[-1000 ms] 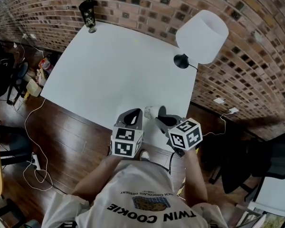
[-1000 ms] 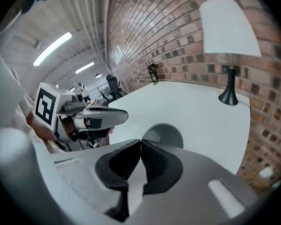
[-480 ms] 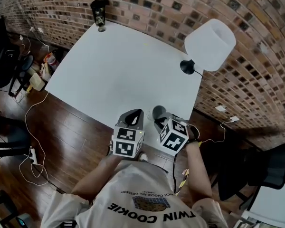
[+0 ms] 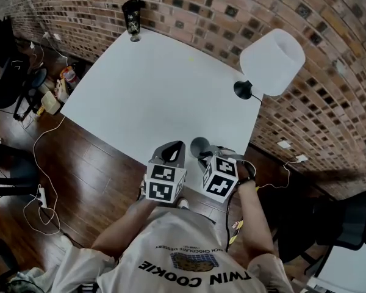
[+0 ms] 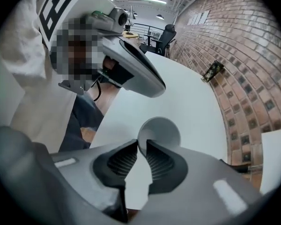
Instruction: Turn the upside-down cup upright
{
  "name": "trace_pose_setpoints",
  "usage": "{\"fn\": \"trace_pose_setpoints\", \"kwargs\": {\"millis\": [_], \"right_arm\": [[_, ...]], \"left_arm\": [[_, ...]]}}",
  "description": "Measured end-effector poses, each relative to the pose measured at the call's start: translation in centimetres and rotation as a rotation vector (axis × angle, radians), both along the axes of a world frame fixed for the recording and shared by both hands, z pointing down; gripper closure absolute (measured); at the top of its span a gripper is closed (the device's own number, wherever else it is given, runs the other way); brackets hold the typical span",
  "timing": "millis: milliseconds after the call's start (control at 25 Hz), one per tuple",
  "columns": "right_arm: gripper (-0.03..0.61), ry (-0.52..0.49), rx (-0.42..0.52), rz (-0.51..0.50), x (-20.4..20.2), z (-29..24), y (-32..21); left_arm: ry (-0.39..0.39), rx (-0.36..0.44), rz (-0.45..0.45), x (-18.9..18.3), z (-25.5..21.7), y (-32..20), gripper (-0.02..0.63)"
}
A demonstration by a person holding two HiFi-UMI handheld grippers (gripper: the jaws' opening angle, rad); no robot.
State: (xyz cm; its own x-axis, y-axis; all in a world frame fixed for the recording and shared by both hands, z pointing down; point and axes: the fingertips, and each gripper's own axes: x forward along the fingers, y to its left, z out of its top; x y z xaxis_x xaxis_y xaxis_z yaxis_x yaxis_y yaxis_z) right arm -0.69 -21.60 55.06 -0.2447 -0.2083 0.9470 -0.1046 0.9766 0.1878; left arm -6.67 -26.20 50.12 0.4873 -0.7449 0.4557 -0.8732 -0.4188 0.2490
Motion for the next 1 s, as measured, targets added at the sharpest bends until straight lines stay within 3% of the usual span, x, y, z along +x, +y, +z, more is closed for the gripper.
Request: {"fn": "trace_pose_setpoints", "kwargs": {"millis": [160,440,640,800,1000], "right_arm": [[0.463,-0.033,0.010,-0.012,0.1,-0.1,-0.1],[0.460,-0.152,0.080,-0.009,0.8,-2.1,0.3],[0.460,-0.322,0.156,0.048,2.2,-4.7,1.3],[0.490,-0.468,0.174,0.117,3.3,-6.6,2.8],[0.574,-0.641,0.161,0.278,4.0,-8.1,4.7]], "left_arm": [[-0.011,0.006,-0.027,0.0,-0.3,0.1,0.611],[-0.041,0.029,-0.110,0.0,-1.3,1.6,0.611],[-0.066,0.051,-0.161,1.3,-2.5,3.9,0.611],[-0.087,0.071,-0.203,2.1,-3.7,5.9,0.611],[-0.114,0.084,-0.220,2.7,-4.9,9.2,0.611]]}}
